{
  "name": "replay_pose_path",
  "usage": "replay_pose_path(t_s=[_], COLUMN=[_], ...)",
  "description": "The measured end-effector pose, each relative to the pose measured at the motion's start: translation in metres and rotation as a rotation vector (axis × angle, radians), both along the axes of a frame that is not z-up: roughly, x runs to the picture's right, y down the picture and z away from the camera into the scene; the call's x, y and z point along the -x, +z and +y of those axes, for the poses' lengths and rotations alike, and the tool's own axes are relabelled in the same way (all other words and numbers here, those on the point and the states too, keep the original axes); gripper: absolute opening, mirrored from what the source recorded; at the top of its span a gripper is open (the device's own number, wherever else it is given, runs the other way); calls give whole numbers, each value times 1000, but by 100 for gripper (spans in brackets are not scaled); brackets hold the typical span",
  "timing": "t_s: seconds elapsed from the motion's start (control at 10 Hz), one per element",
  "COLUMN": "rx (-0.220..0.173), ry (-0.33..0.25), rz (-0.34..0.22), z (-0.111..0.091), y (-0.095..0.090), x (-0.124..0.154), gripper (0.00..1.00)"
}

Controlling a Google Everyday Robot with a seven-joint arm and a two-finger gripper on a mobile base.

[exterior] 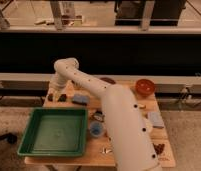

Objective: Place eraser in red bowl

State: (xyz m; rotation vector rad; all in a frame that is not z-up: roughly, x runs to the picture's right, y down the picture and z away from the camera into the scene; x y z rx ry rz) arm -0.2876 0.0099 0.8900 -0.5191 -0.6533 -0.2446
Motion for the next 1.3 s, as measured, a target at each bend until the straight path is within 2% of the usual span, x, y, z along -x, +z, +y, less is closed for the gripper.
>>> replay_pose_path(t_s=[0.1,0.2,0.3,0.5,0.6,0.9,1.3], rx=[2,8,18,41,49,74,105], ry=[2,-1,-7,-18,-20,-30,4], rz=[3,2,5,12,16,22,47], z=[-2,-2,1,10,11,18,21], y=[-2,-1,3,16,20,29,41], x=[-5,-3,0,3,1,5,-2], gripper=[48,51,58,76,80,80,80])
